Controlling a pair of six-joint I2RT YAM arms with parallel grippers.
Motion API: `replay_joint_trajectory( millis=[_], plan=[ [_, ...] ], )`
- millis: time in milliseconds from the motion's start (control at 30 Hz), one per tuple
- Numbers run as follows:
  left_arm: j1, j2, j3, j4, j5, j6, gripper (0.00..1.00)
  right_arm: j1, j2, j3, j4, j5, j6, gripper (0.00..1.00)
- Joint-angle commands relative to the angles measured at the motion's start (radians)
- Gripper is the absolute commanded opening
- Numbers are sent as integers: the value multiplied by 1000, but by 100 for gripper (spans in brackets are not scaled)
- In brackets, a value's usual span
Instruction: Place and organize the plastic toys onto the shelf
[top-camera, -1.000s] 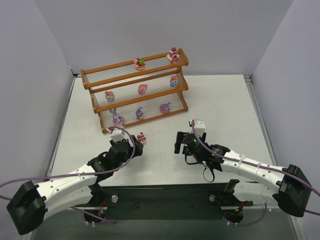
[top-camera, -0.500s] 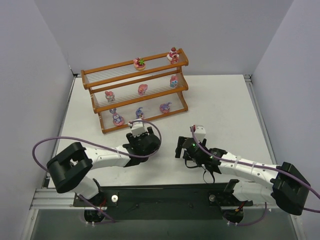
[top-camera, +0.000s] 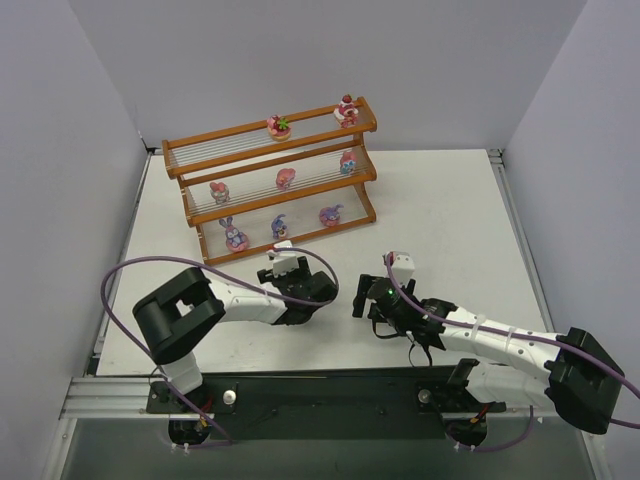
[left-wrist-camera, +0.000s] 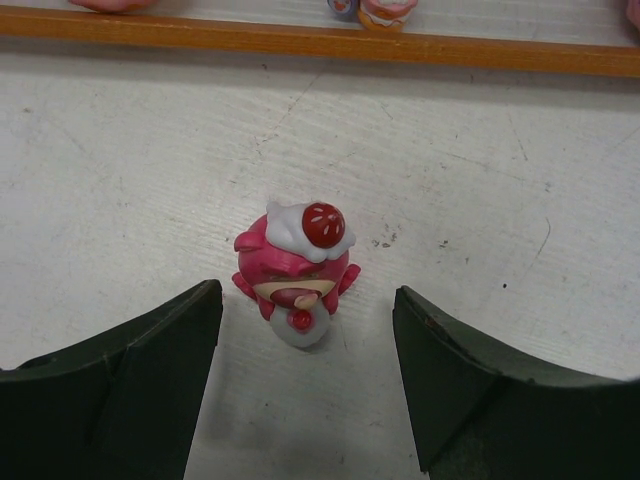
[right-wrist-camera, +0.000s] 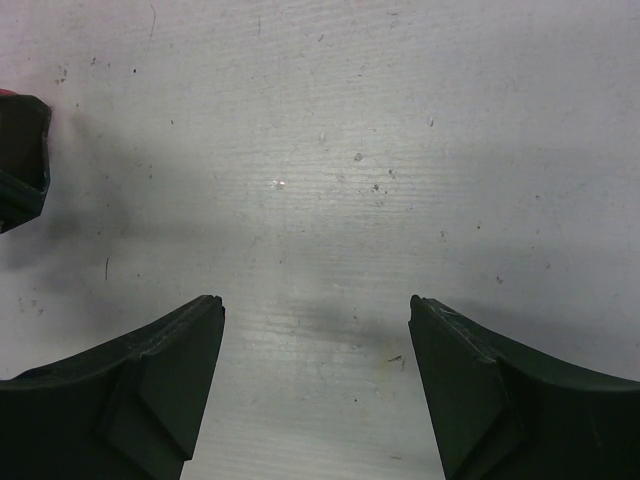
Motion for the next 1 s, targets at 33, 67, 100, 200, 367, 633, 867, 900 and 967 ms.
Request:
replay_joint_trajectory(
  millis=[33, 67, 100, 200, 367, 633, 867, 900, 967],
  plan=[
    [2, 18, 49, -73, -92, -87, 79, -5, -5, -1, 7, 40, 6, 76],
    [4, 19, 46, -63, -89, -79, 79, -6, -2, 0, 7, 42, 4, 76],
    [10, 22, 44, -26, -79, -53, 79, -5, 0, 3, 7, 43, 4, 76],
    [21, 34, 23, 35, -72, -18, 79, -6, 4, 5, 6, 43, -2, 76],
    [41, 49, 18, 63, -69, -2, 75, -9, 0, 13, -22, 47, -7, 76],
    [56, 54, 11, 135, -63, 61, 68, -12, -3, 16, -36, 54, -10, 75],
    [59, 60, 1, 148, -59, 68, 46, -14, 3, 20, -39, 56, -8, 75],
    [59, 57, 0, 146, -60, 70, 43, -14, 4, 22, -42, 57, -7, 75],
    [59, 49, 0, 144, -63, 77, 30, -14, 6, 23, -45, 56, -5, 75]
  ],
)
